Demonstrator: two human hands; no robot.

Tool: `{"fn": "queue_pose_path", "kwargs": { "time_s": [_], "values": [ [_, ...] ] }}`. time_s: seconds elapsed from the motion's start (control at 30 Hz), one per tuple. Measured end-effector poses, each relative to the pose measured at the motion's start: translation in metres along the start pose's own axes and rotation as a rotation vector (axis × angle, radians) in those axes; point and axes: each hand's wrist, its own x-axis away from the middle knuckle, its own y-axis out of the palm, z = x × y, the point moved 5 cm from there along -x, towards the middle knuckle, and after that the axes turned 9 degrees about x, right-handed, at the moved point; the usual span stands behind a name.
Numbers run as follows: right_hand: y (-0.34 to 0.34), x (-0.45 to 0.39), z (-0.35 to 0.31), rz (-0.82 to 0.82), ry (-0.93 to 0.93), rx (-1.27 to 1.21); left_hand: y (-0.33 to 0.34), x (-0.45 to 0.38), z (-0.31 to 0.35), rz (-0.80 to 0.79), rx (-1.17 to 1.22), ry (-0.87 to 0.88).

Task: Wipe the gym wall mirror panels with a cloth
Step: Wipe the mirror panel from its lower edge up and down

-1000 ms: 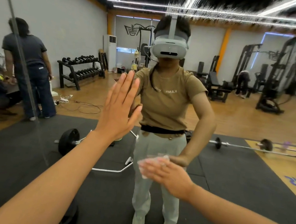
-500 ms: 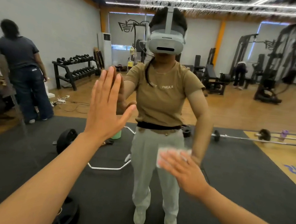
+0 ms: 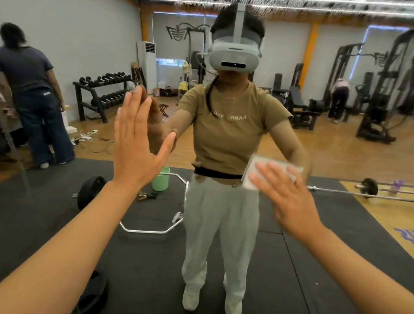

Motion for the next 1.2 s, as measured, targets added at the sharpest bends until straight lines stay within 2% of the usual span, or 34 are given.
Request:
{"fn": "queue_pose_path", "kwargs": {
  "time_s": [0.13,0.27,0.33,0.53,0.6,0.67,0.73,0.93,1.0,1.07,1.2],
  "values": [
    [-0.029,-0.028,0.035,0.179,0.217,-0.078,-0.001,0.000,-0.003,-0.019,-0.006,0.000],
    [-0.010,0.008,0.026,0.183,0.187,-0.029,-0.001,0.000,-0.004,-0.032,-0.028,-0.004],
    [0.012,0.049,0.016,0.103,0.091,0.031,-0.002,0.000,-0.005,-0.041,-0.045,-0.010],
    [0.057,0.181,0.004,-0.307,-0.335,0.279,-0.003,0.000,-0.001,-0.046,-0.071,-0.022],
    [0.058,0.193,0.012,-0.405,-0.374,0.282,-0.003,0.000,0.001,-0.047,-0.069,-0.037],
    [0.054,0.186,0.020,-0.394,-0.359,0.243,-0.003,0.000,0.006,-0.032,-0.038,-0.071],
    [0.040,0.161,0.029,-0.307,-0.256,0.129,-0.003,-0.002,0.011,-0.004,0.010,-0.139],
    [-0.031,0.041,0.110,0.173,0.428,-0.150,-0.004,-0.004,0.019,0.007,-0.007,-0.199],
    [-0.048,0.016,0.130,0.295,0.575,-0.198,-0.003,-0.004,0.018,0.007,-0.019,-0.206],
    [-0.050,0.012,0.135,0.337,0.621,-0.221,-0.002,-0.003,0.019,0.003,-0.020,-0.219],
    [-0.016,0.075,0.113,0.259,0.689,-0.187,0.002,-0.001,0.023,-0.014,-0.036,-0.234]
  ]
}}
